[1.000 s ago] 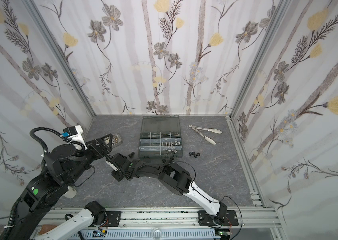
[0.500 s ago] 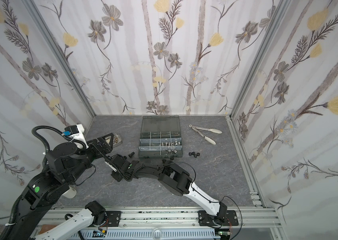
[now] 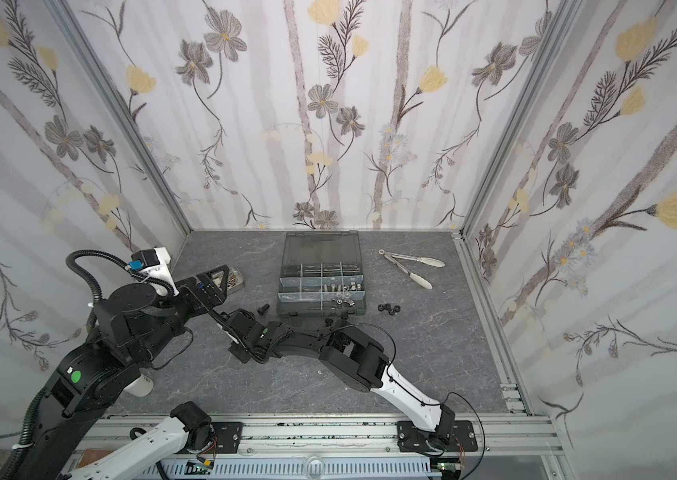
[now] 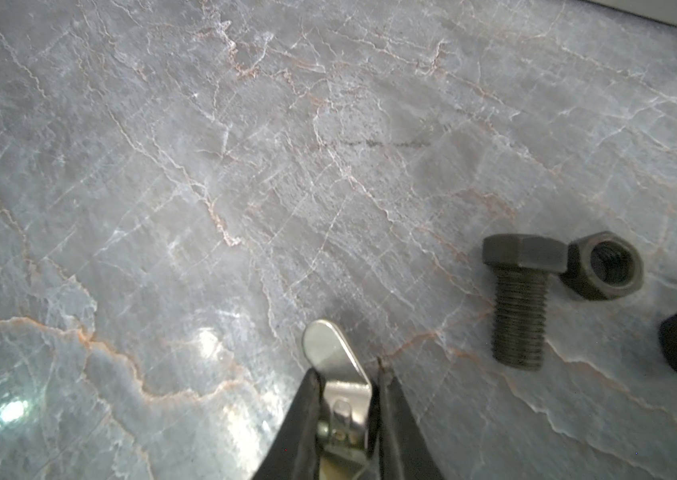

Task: Sort the screws and nuts into containers
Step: 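Lift the wing nut with the right gripper and carry it over the box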

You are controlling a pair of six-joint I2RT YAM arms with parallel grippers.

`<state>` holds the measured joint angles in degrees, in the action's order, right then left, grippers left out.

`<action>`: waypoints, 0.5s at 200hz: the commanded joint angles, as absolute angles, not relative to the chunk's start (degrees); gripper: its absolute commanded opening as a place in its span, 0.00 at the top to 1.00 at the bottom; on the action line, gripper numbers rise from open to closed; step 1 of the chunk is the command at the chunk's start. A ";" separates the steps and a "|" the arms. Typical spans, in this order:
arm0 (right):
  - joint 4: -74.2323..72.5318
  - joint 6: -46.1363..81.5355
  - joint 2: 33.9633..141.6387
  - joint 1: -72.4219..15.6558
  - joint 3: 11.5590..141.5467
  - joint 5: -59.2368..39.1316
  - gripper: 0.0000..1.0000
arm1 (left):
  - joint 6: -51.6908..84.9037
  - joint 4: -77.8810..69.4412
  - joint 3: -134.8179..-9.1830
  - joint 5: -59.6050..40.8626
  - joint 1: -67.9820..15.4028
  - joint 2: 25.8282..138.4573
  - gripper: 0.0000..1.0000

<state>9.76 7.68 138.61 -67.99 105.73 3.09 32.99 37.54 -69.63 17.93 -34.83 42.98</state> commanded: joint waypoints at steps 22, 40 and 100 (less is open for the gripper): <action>14.39 8.64 137.95 -67.86 105.10 4.81 0.90 | 33.40 36.56 -70.08 18.49 -34.85 42.89 0.00; 14.16 9.45 137.04 -67.61 104.25 5.09 0.94 | 33.52 36.31 -70.13 18.49 -34.81 42.89 0.00; 9.93 13.93 130.14 -64.67 96.60 1.68 0.99 | 34.34 35.58 -68.67 19.14 -34.85 44.07 0.00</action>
